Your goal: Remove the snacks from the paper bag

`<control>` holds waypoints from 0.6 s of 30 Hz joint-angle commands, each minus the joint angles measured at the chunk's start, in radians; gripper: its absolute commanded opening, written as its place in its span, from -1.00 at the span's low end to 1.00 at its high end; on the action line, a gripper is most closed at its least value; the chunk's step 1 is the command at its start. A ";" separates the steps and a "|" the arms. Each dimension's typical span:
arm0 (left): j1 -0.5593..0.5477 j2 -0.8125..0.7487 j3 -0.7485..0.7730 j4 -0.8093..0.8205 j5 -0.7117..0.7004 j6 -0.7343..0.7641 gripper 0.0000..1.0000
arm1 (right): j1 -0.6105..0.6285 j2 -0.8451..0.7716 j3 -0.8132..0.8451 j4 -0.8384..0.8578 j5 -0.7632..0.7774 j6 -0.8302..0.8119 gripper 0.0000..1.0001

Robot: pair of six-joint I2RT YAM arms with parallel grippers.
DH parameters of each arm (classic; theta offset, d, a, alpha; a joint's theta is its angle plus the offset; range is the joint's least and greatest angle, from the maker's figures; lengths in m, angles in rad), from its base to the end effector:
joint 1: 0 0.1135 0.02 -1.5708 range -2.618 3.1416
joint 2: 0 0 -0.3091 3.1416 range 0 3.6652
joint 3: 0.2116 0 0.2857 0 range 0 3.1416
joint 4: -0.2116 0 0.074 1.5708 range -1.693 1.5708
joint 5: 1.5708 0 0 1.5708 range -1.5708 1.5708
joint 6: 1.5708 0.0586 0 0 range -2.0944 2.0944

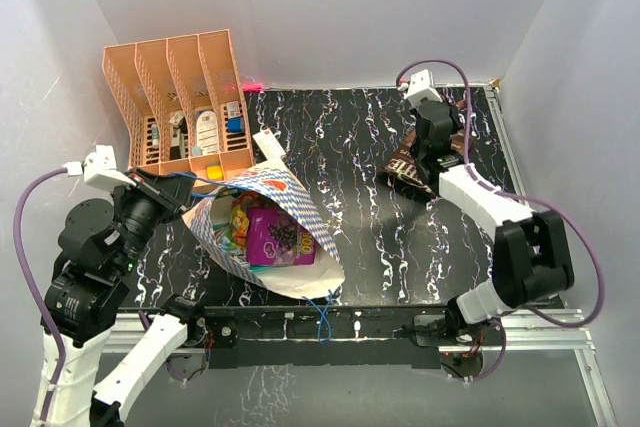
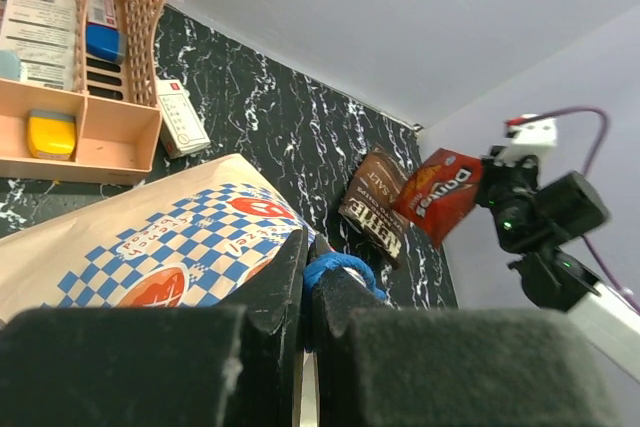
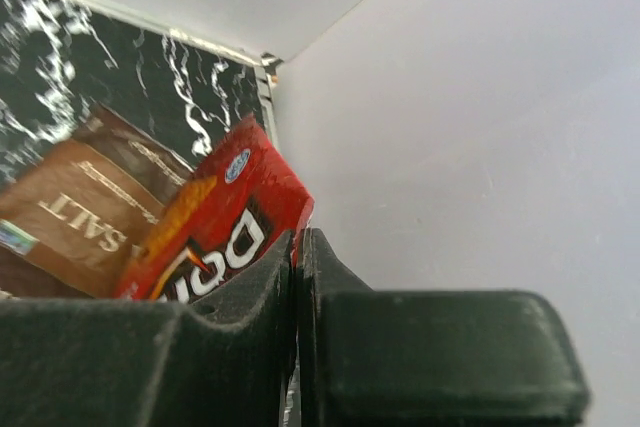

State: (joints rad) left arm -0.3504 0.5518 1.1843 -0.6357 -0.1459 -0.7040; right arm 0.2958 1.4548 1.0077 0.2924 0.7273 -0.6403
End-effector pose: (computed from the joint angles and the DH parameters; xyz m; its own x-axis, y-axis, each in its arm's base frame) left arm 0.0767 -0.0190 0.4886 -0.1337 -0.6329 -0.7626 0.1529 0.7471 -0.6469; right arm 0.3733 0.0730 0.3357 -0.3635 -0.5773 -0.7311 0.2413 0.6997 -0.6724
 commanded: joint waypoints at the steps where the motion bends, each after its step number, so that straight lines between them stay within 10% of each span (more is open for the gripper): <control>1: 0.001 0.015 0.014 0.072 0.056 -0.009 -1.00 | -0.055 0.071 0.014 0.166 -0.072 -0.271 -0.85; 18: -0.028 0.104 0.116 -0.052 0.193 -0.074 -1.00 | -0.097 0.152 -0.043 0.117 -0.264 -0.351 -0.85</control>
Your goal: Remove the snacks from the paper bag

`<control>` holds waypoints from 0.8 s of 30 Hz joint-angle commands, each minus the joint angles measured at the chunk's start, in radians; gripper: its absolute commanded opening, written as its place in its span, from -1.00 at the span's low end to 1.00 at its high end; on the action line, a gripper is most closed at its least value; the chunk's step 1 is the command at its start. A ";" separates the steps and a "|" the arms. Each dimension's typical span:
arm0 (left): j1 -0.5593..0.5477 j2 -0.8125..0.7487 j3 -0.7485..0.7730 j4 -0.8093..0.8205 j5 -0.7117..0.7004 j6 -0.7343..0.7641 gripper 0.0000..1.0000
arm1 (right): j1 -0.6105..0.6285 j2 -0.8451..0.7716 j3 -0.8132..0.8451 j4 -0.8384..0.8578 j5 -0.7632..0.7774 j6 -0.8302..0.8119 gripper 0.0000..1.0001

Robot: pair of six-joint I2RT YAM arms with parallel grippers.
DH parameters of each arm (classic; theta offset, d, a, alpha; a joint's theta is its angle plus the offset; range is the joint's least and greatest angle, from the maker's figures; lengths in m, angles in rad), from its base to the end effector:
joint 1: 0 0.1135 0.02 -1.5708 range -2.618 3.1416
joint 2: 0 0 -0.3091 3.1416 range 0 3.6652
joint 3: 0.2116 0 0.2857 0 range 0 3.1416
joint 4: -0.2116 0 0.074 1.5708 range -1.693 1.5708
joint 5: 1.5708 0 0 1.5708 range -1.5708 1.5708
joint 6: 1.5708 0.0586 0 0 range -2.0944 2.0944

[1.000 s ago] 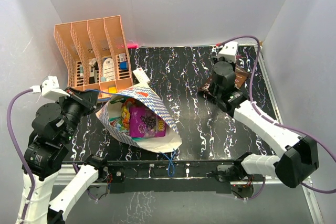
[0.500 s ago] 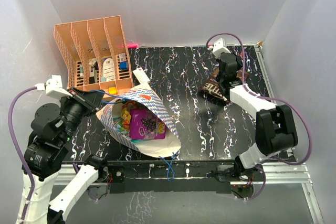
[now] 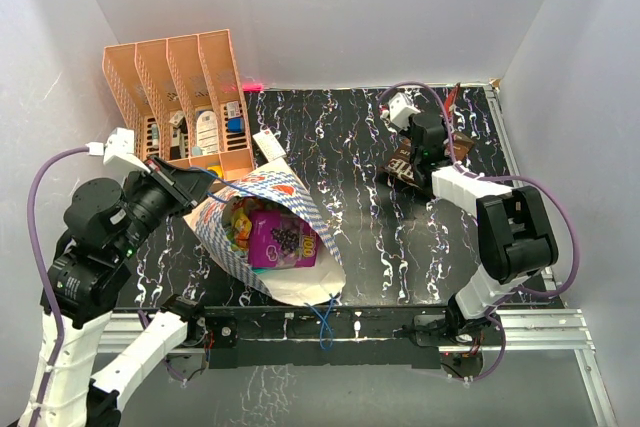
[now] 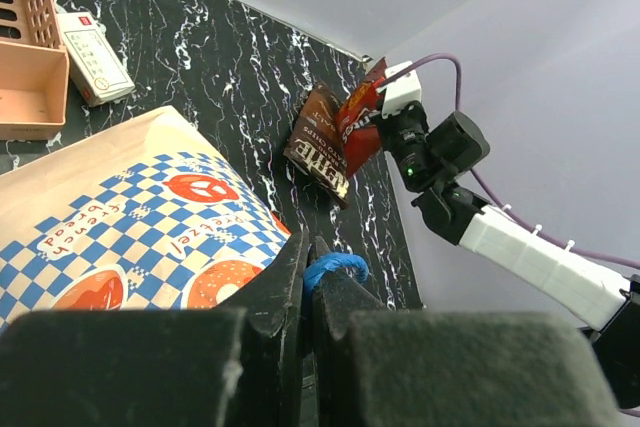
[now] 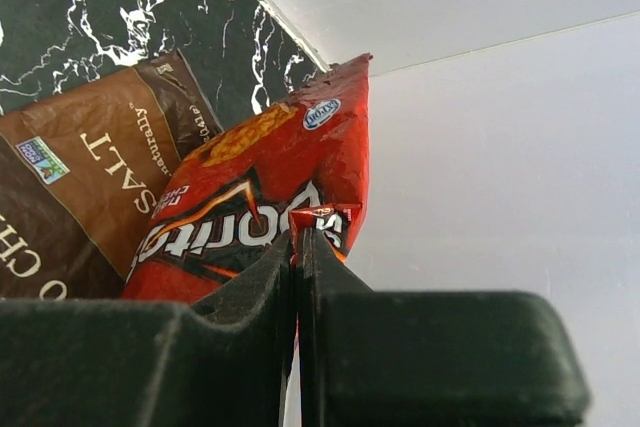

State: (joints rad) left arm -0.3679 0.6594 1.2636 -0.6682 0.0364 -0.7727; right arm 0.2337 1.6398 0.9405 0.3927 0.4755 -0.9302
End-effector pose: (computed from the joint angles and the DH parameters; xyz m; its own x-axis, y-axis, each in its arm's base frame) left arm 0.0961 -0.0393 0.5025 -0.3173 -0.6253 -0.7129 0.2400 0.6744 -0.6983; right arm 0.4089 0.0698 0.2499 -0.3508 -0.8162 -0.4590 -0.1047 0.5213 -0.8469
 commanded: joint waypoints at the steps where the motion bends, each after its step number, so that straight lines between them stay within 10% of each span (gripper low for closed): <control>1: -0.011 -0.008 0.033 -0.029 0.010 -0.006 -1.00 | -0.053 -0.042 0.020 -0.003 -0.027 -0.080 -0.85; 9: -0.022 0.005 0.060 -0.101 0.020 0.003 -1.00 | -0.060 -0.066 -0.031 -0.179 -0.132 -0.315 -0.85; 24: -0.037 -0.019 0.088 -0.152 -0.053 -0.044 -1.00 | 0.122 -0.019 -0.060 -0.278 -0.118 -0.048 -0.85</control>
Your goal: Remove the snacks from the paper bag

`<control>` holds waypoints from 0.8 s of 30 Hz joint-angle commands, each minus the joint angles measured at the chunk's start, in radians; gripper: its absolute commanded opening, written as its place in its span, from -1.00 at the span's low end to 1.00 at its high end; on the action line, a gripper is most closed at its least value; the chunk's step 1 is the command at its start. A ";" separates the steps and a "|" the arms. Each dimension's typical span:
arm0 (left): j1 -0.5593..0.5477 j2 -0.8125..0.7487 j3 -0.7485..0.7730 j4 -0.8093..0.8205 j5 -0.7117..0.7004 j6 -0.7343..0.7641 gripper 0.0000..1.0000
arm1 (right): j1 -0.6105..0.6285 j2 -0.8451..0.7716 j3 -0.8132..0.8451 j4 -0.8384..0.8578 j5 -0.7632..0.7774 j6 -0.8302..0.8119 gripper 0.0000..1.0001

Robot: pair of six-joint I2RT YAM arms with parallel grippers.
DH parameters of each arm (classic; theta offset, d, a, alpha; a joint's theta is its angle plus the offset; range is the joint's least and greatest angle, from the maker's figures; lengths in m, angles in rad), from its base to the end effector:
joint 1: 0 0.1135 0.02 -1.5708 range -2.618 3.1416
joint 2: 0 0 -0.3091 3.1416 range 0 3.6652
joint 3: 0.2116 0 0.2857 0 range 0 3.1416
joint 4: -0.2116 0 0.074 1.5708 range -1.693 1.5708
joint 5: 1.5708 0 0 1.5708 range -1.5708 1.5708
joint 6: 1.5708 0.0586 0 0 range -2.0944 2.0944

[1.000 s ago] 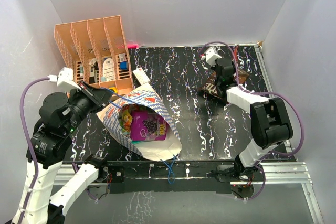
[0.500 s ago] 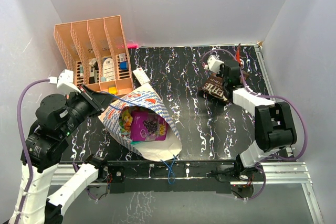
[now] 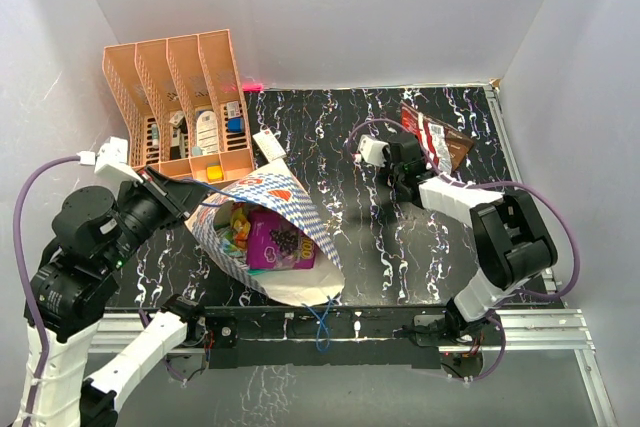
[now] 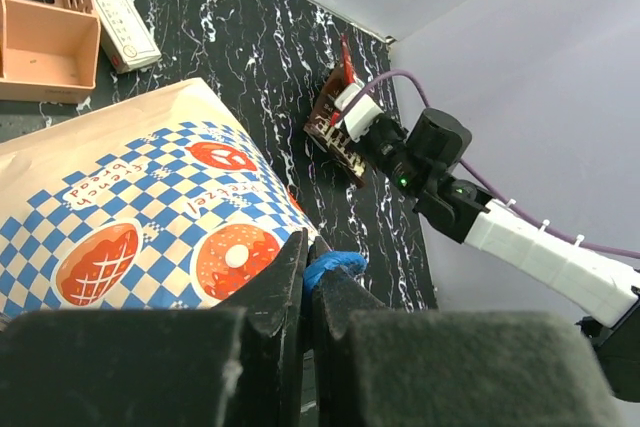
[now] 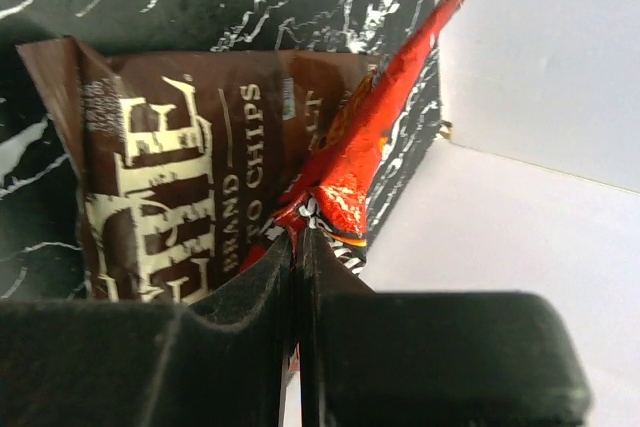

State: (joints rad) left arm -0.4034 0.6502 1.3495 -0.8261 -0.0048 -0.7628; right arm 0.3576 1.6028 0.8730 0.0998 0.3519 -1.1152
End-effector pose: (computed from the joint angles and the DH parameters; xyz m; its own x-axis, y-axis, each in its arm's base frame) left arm 0.0743 -0.0314 0.5096 -0.3523 -0.6009 -0.7175 0.2003 0.7005 -0.6850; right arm 0.3652 0.1149 0.2049 -0.1821 -0.9679 -0.1732 -0.5254 0.2446 -0.8150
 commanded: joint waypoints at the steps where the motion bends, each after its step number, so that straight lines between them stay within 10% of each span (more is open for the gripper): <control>1: -0.002 -0.024 -0.028 0.018 0.006 -0.085 -1.00 | -0.002 0.021 0.004 0.028 0.005 0.166 -0.85; 10: -0.002 -0.019 -0.052 0.003 0.003 -0.137 -1.00 | -0.006 0.023 0.042 -0.054 -0.114 0.502 -0.65; 22: -0.002 0.091 -0.089 0.140 0.089 -0.102 -1.00 | 0.003 -0.242 0.121 -0.284 -0.335 1.039 0.95; 24: -0.002 0.108 -0.088 0.136 0.109 -0.092 -1.00 | 0.018 -0.317 0.099 -0.280 -0.408 1.110 0.96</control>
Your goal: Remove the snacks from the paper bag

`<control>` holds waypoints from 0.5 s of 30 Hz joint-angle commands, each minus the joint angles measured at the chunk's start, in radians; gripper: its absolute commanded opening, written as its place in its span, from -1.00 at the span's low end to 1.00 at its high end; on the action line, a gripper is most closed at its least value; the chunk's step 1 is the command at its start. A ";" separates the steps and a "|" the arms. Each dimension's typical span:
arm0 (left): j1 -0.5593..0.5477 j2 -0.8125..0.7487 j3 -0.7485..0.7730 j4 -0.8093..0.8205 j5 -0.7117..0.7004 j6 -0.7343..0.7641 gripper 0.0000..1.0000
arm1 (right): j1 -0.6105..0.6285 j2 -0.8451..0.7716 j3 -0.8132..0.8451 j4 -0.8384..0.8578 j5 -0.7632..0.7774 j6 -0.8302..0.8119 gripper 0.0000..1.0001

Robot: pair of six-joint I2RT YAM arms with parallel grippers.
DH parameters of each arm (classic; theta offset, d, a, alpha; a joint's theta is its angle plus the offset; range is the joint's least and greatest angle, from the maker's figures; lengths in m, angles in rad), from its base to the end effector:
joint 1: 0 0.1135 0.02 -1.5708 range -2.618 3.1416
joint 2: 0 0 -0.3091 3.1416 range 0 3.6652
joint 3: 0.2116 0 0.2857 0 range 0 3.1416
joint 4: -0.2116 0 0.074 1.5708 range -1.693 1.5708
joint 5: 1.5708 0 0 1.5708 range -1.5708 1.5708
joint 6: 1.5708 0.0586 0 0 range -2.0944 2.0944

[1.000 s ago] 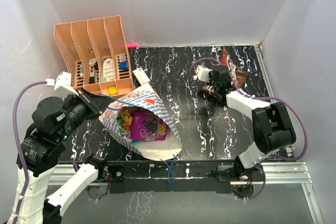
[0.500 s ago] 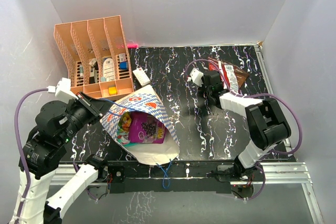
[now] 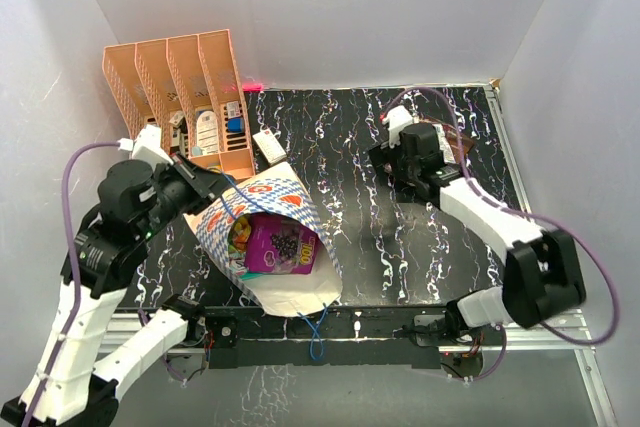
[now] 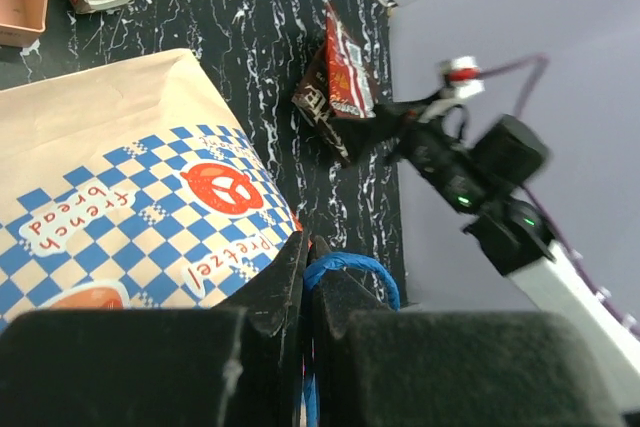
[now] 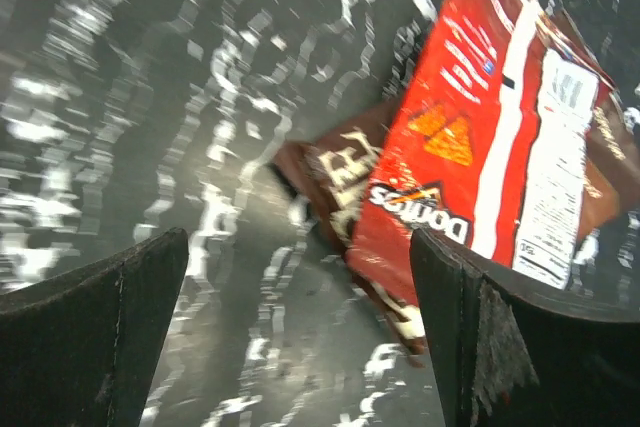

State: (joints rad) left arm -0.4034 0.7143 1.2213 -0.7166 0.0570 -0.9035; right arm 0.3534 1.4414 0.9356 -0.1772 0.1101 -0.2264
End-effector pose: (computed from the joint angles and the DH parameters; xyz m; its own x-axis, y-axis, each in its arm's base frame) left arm 0.1193 -0.0545 0.4765 -0.4665 -0.6535 -0.5960 0.1239 0.6189 -0.7756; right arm 0.3363 0.1172 0.2537 -0.5177 -0.4288 -0.7403 -0.3902 0.8884 -0.2417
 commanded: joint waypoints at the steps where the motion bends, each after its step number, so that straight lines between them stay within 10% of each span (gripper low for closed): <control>1: -0.002 0.046 0.030 0.039 0.056 0.049 -1.00 | 0.028 -0.193 0.022 0.004 -0.211 0.261 0.96; 6: -0.002 0.060 0.011 0.082 0.084 0.078 -1.00 | 0.055 -0.371 -0.062 0.053 -0.446 0.507 0.95; 15: -0.002 0.100 0.042 0.051 0.058 0.121 -1.00 | 0.335 -0.521 -0.072 0.037 -0.423 0.709 0.96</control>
State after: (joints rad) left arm -0.4034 0.8162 1.2472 -0.6811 0.1177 -0.8097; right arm 0.5980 1.0283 0.8913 -0.2222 -0.2848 0.3447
